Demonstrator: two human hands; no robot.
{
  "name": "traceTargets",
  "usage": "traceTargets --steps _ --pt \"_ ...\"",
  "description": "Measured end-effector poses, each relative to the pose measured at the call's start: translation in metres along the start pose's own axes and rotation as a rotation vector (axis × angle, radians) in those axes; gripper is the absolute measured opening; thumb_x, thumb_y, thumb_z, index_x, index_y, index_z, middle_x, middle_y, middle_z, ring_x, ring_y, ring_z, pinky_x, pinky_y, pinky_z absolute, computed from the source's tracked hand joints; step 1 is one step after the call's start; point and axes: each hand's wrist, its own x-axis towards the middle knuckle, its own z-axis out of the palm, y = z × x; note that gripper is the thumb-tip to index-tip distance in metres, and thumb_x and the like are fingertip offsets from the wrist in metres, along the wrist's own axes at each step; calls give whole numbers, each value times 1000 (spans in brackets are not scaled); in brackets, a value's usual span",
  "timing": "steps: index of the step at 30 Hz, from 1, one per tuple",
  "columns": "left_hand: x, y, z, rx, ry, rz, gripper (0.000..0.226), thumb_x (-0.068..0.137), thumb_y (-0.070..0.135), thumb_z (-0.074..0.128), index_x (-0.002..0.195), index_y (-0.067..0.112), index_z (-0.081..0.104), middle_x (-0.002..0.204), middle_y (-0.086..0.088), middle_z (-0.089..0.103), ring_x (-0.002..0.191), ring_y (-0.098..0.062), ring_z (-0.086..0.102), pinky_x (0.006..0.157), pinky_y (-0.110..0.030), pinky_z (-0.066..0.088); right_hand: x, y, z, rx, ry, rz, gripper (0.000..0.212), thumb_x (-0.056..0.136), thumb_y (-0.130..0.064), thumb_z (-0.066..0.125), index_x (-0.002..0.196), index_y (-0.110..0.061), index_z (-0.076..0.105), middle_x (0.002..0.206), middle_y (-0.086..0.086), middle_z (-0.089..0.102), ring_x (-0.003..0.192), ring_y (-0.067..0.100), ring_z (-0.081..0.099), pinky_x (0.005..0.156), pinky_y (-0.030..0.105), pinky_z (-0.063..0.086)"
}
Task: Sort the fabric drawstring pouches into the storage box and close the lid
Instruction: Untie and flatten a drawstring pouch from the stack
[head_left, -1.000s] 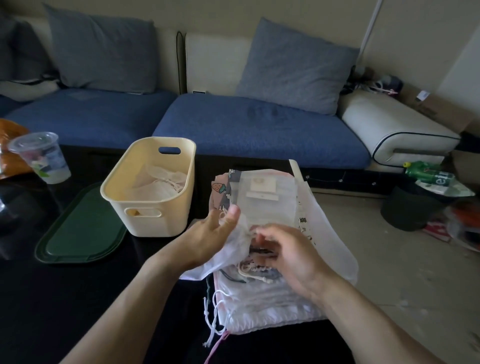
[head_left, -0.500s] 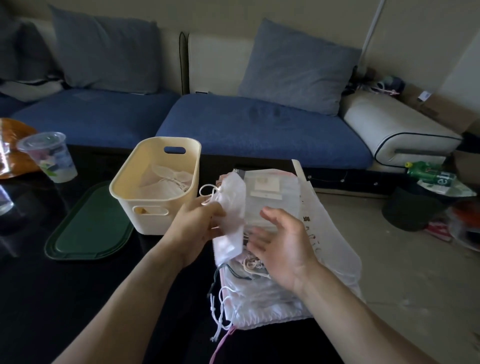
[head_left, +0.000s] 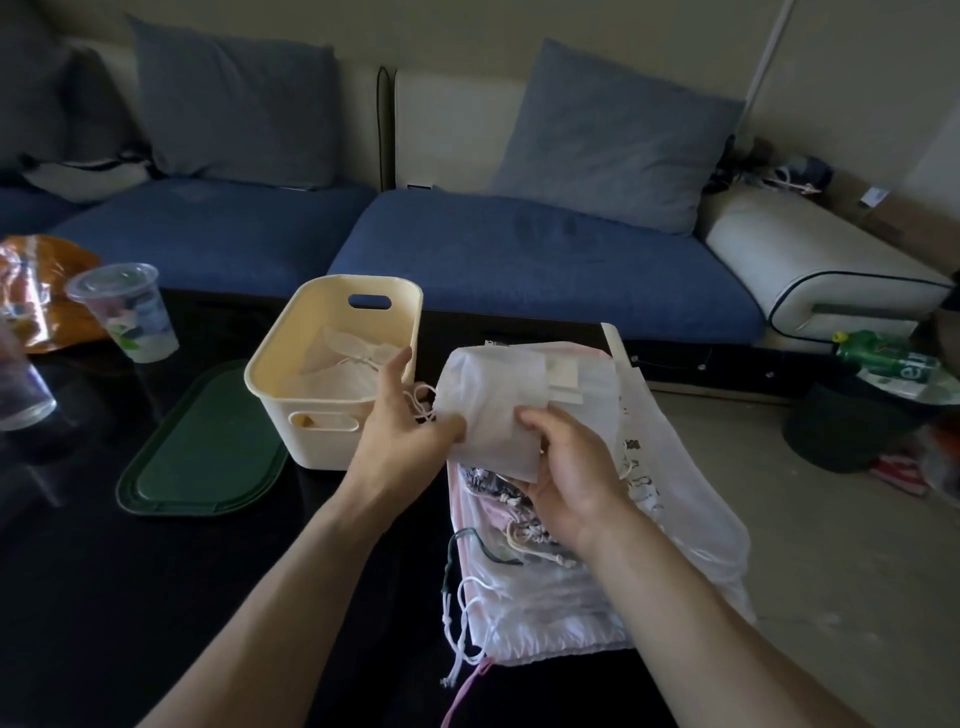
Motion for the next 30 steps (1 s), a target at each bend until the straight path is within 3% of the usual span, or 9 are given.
traceTargets --steps 3,6,9,13,16,18,21,25,30 --pt "5 6 -9 -146 -58 -143 84 69 45 76 144 31 40 132 -7 56 115 -25 59 97 -51 52 3 0 5 -267 6 -98 17 94 -18 61 102 -12 74 104 10 76 106 32 69 100 50 51" --pt "3 3 -15 -55 -15 -95 64 87 30 75 142 22 44 102 -1 69 87 -14 70 82 -37 59 1 -4 8 -436 -120 -78 48 78 -48 78 113 -16 71 105 3 77 101 23 72 97 46 56" --pt "-1 3 -21 -52 -32 -34 63 87 28 75 142 17 47 99 1 71 83 -9 71 71 -23 58 0 -7 6 -510 -136 -95 81 57 -44 94 126 -21 58 109 4 75 96 20 74 88 44 60" --pt "2 7 -32 159 89 178 45 92 38 66 132 26 50 106 12 63 98 -8 64 83 -30 54 5 -18 10 -503 -23 -236 65 70 -33 89 124 -25 54 108 -1 74 94 14 73 80 35 61" --pt "6 8 -44 233 347 363 19 92 20 60 110 21 64 111 6 62 108 -16 57 96 -40 48 17 -28 27 -666 4 -400 35 84 -31 80 114 -21 65 105 -7 72 94 10 70 75 23 55" --pt "8 8 -53 289 453 319 17 92 12 54 104 17 66 115 -2 60 114 -25 51 98 -41 44 30 -39 47 -789 -6 -512 17 92 -28 72 103 -14 70 96 -7 73 85 6 66 67 15 49" --pt "15 -2 -68 562 472 95 33 90 17 55 122 14 59 136 -13 46 134 -34 30 111 -45 26 60 -61 88 -981 -82 -647 9 94 -21 69 98 -13 69 88 -5 70 75 5 61 65 20 46" --pt "25 -15 -74 601 428 -18 47 88 24 58 134 13 52 155 -18 21 147 -34 9 120 -48 10 107 -73 145 -1160 -274 -573 43 94 -14 67 134 -20 54 108 3 68 94 17 65 78 26 49" --pt "31 -17 -73 531 444 -10 44 87 21 60 127 5 48 158 -26 8 146 -39 11 118 -49 19 159 -45 188 -1419 -454 -497 43 90 4 55 122 -22 65 119 2 60 100 19 58 83 27 46"
